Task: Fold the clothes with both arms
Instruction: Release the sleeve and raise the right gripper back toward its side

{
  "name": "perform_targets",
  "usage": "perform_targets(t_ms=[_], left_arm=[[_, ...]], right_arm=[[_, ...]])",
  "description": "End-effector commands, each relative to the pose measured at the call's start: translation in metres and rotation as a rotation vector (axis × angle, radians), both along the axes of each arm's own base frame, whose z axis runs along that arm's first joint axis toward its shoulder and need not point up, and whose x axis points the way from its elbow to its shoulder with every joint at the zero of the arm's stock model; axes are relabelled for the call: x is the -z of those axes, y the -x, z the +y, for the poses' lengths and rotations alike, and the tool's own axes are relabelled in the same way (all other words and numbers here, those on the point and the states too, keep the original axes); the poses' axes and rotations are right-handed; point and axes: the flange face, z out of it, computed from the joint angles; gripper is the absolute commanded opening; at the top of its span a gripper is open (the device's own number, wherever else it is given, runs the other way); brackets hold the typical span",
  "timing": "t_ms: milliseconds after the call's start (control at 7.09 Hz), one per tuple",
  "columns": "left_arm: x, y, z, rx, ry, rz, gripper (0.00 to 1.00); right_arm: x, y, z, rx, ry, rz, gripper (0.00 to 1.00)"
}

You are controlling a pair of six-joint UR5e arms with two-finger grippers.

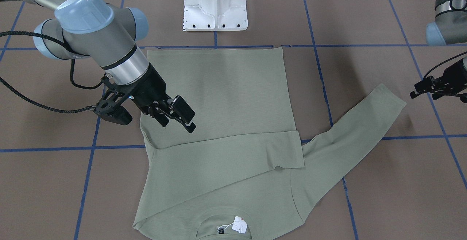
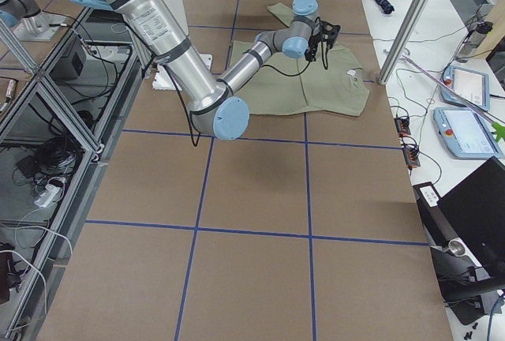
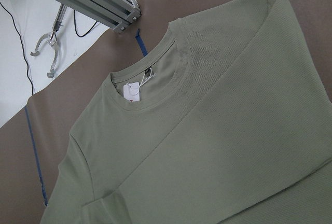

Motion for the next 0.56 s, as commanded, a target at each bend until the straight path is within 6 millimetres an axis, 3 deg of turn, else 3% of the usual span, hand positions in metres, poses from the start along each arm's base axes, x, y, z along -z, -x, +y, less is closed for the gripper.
perform_targets(t_ms=[0,282,423], left_arm=[[-0.013,0.000,0.001,0.001,0.020,-0.011,0.92],[-0.009,-0.011,-0.003,-0.016,0.015,-0.009,0.90],[-0.010,-0.020,-0.016,-0.023,0.017,-0.009,0.90]], right_arm=[[-0.006,-0.009,0.005,-0.003,-0.002,-0.002,0.99],[-0.006,-0.008,0.006,-0.003,-0.001,-0.001,0.99],[-0.009,-0.010,0.005,-0.006,0.001,0.001,0.99]])
